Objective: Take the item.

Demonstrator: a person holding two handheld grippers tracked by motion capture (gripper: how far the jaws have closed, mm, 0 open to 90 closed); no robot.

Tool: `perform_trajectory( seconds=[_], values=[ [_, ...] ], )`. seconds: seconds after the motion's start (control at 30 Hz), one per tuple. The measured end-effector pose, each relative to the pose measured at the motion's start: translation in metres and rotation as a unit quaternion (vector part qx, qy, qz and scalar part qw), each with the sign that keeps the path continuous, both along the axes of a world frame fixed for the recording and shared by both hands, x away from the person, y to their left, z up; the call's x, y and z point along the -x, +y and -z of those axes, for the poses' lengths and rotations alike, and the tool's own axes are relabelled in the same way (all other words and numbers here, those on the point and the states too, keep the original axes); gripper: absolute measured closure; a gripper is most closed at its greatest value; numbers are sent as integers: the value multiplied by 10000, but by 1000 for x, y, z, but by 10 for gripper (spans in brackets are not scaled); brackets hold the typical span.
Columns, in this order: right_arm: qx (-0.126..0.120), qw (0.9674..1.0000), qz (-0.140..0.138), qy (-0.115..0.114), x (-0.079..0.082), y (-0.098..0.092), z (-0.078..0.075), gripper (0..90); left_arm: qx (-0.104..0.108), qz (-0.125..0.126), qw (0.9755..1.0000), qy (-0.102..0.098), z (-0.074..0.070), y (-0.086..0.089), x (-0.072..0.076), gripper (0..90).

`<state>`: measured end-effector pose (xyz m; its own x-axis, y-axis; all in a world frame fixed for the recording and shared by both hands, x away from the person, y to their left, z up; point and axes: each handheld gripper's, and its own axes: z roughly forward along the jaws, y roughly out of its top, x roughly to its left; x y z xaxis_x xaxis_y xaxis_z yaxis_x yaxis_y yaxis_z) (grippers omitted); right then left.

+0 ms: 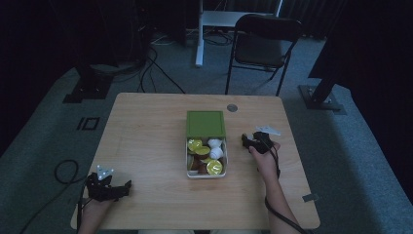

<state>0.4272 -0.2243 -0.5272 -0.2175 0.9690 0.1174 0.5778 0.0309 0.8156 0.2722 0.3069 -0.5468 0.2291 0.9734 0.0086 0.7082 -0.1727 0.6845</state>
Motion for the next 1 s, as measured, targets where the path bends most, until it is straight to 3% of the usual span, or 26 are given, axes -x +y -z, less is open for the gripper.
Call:
perform_trajectory(
  seconds=[0.5, 1.0],
  values=[
    [-127, 9994, -94, -301, 35, -19, -16, 316, 2, -2, 10000, -2, 0, 0, 0, 3],
    [-72, 9996, -169, -224, 66, -43, -9, 253, 1, -2, 10000, -2, 0, 0, 0, 4]
  ],
)
